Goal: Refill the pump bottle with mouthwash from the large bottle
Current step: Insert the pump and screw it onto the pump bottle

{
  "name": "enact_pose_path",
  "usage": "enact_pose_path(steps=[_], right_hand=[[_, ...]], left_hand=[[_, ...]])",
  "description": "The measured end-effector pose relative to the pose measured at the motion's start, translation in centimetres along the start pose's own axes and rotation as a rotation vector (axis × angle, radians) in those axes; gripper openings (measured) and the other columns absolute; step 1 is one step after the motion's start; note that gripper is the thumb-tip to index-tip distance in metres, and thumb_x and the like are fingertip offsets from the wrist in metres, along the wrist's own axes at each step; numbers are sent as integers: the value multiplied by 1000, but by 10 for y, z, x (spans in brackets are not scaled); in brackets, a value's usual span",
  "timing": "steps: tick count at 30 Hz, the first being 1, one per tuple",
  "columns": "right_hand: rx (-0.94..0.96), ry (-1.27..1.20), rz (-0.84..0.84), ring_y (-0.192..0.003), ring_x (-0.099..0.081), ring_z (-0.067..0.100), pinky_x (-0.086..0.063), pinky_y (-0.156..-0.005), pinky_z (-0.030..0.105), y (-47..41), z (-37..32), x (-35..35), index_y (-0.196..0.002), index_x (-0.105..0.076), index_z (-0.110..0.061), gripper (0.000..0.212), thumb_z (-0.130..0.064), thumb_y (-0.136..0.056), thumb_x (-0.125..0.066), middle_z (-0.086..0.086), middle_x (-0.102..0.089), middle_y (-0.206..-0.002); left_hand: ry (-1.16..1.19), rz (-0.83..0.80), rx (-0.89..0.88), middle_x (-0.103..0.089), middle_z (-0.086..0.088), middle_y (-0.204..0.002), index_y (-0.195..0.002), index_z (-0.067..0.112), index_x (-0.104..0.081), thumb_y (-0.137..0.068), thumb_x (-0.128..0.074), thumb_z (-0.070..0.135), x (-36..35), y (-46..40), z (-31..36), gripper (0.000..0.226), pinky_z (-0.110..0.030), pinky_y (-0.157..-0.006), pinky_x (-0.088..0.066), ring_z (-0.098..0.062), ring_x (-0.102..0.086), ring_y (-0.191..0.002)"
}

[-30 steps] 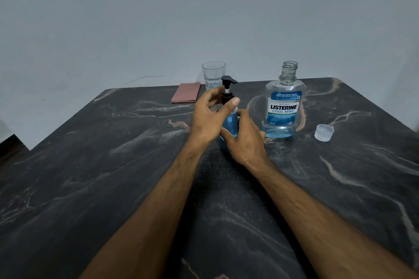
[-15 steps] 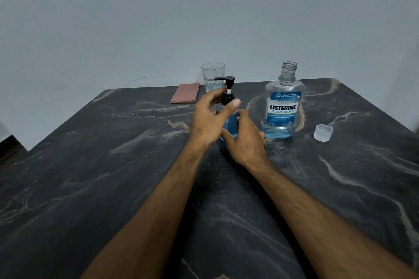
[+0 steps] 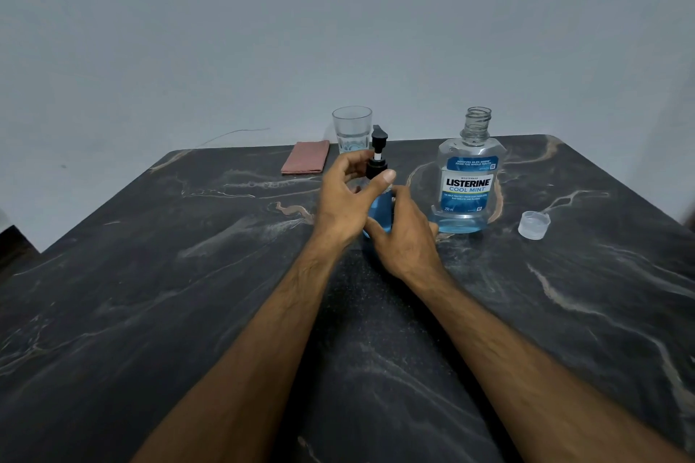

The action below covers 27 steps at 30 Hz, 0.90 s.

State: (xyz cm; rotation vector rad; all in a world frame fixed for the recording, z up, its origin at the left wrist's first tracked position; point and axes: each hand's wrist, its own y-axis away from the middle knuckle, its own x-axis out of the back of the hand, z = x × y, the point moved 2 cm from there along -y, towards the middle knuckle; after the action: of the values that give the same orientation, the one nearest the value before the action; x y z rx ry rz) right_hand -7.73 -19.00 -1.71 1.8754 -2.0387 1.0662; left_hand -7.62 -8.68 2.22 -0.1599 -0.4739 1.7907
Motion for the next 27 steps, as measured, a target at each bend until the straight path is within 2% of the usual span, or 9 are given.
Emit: enact_pose_path(steps=[2, 4, 8, 12, 14, 16, 18, 24, 27], right_hand=[[2, 4, 3, -116, -55, 19, -35, -99, 46, 0, 0, 0, -127, -43, -18, 51, -41, -87, -65, -2, -60, -123], [3, 8, 3, -116, -54, 19, -35, -100, 46, 0, 1, 0, -127, -43, -18, 51, -41, -87, -65, -2, -60, -122], [13, 17, 7, -114, -55, 19, -34, -97, 43, 0, 1, 0, -124, -44, -20, 48, -41, -86, -65, -4, -60, -120], [10, 13, 5, -114, -55, 18, -35, -98, 46, 0, 0, -1, -124, -44, -19, 47, -40, -87, -65, -3, -59, -120], [14, 10, 7, -114, -55, 18, -35, -98, 46, 1, 0, -1, -125, -44, -19, 49, -41, -87, -64, -4, -59, -122], [16, 6, 6, -115, -54, 17, -35, -99, 45, 1, 1, -1, -127, -43, -20, 50, -41, -87, -64, -4, -58, -123], [17, 6, 5, -115, -54, 17, -34, -100, 46, 1, 2, -1, -128, -43, -21, 51, -41, -87, -65, -4, -58, -122], [17, 22, 11, -113, -55, 18, -35, -99, 46, 0, 1, -1, -125, -43, -21, 49, -42, -87, -65, -3, -59, -120], [15, 18, 11, -115, -54, 18, -34, -100, 46, 1, 1, -1, -128, -43, -20, 51, -42, -87, -64, -3, -58, -122]], left_hand=[[1, 3, -5, -66, -1, -116, -120, 10, -60, -85, -71, 17, 1, -1, 1, 38, -22, -93, -50, -11, -61, -109], [-20, -23, -18, -66, 0, -116, -123, 8, -60, -89, -65, 13, 3, -1, 0, 35, -17, -93, -49, -7, -61, -108], [-53, -83, -29, -64, 12, -114, -127, 13, -56, -94, -55, 8, 8, 0, -2, 33, -8, -90, -45, 14, -57, -102], [-43, -74, -34, -65, 9, -115, -123, 14, -60, -88, -67, 22, 5, 1, -1, 37, -14, -92, -47, 5, -59, -106], [-35, -37, -24, -68, 4, -114, -120, 13, -62, -83, -72, 25, 4, -1, -1, 40, -14, -86, -50, -1, -63, -102], [-26, -21, -12, -69, 1, -113, -120, 10, -63, -83, -72, 19, 4, -4, -1, 39, -7, -74, -49, 6, -64, -92], [-30, -44, -20, -68, 2, -113, -121, 8, -63, -86, -68, 13, 5, -6, -3, 36, -4, -71, -46, 13, -63, -87], [-68, -86, -76, -59, 22, -111, -130, 23, -53, -90, -62, 10, 11, -6, -1, 42, -5, -87, -44, 21, -55, -97], [-52, -88, -67, -60, 27, -106, -125, 21, -55, -90, -64, 13, 11, -3, -3, 38, -5, -85, -45, 19, -56, -99]])
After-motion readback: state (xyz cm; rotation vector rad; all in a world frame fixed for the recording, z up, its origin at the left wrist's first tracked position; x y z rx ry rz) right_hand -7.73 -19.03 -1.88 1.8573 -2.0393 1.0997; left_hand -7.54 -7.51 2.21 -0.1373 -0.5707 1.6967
